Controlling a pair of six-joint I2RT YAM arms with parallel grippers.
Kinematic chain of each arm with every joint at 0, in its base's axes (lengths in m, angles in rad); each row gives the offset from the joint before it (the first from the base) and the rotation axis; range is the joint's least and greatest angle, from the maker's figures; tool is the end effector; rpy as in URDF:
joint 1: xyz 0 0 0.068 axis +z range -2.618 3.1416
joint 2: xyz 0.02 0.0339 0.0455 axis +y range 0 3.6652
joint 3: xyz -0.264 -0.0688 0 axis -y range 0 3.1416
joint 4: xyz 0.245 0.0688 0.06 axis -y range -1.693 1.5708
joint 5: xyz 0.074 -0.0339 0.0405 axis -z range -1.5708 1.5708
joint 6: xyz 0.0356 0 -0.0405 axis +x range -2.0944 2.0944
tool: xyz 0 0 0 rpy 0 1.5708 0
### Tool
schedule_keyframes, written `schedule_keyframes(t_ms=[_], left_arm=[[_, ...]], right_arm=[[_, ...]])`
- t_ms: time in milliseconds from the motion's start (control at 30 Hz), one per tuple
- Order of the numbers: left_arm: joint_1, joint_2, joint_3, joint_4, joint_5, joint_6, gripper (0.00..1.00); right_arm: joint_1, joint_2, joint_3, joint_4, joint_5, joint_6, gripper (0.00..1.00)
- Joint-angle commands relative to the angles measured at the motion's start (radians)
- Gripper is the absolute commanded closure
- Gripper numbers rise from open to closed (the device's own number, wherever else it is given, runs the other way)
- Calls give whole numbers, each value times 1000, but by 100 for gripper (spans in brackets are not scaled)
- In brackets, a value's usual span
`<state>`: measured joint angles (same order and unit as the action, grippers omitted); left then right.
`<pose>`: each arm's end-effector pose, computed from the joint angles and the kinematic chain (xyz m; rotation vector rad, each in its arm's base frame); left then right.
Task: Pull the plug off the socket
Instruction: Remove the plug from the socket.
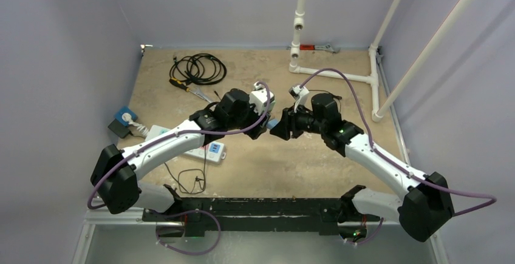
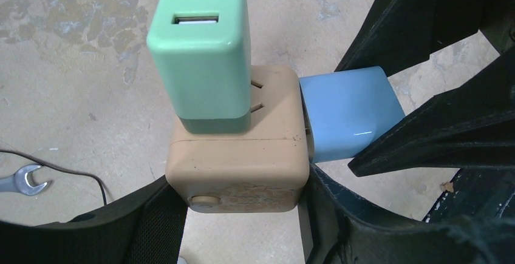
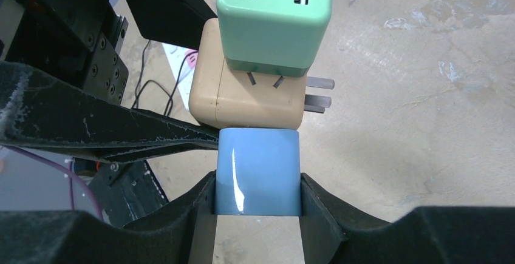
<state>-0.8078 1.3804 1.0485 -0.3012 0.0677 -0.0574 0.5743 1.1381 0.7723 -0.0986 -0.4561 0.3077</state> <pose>0.2122 -0.2254 0.2848 0.8636 2.0870 -0.5490 0.2050 0.1513 0.2741 -0.5817 2.0566 1.0017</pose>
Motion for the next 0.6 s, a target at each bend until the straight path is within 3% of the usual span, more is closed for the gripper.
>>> schedule_keyframes(t_ms=[0, 367, 567], left_arm=[[-7, -7, -7, 7, 18, 49, 100], [-7, 8, -28, 31, -107, -9, 100], [-10, 19, -31, 28, -164, -28, 100]], right_arm=[[13, -40, 49, 77, -152, -77, 100], [13, 29, 23, 241, -103, 194, 100], [13, 87, 49, 243, -45, 310, 100]])
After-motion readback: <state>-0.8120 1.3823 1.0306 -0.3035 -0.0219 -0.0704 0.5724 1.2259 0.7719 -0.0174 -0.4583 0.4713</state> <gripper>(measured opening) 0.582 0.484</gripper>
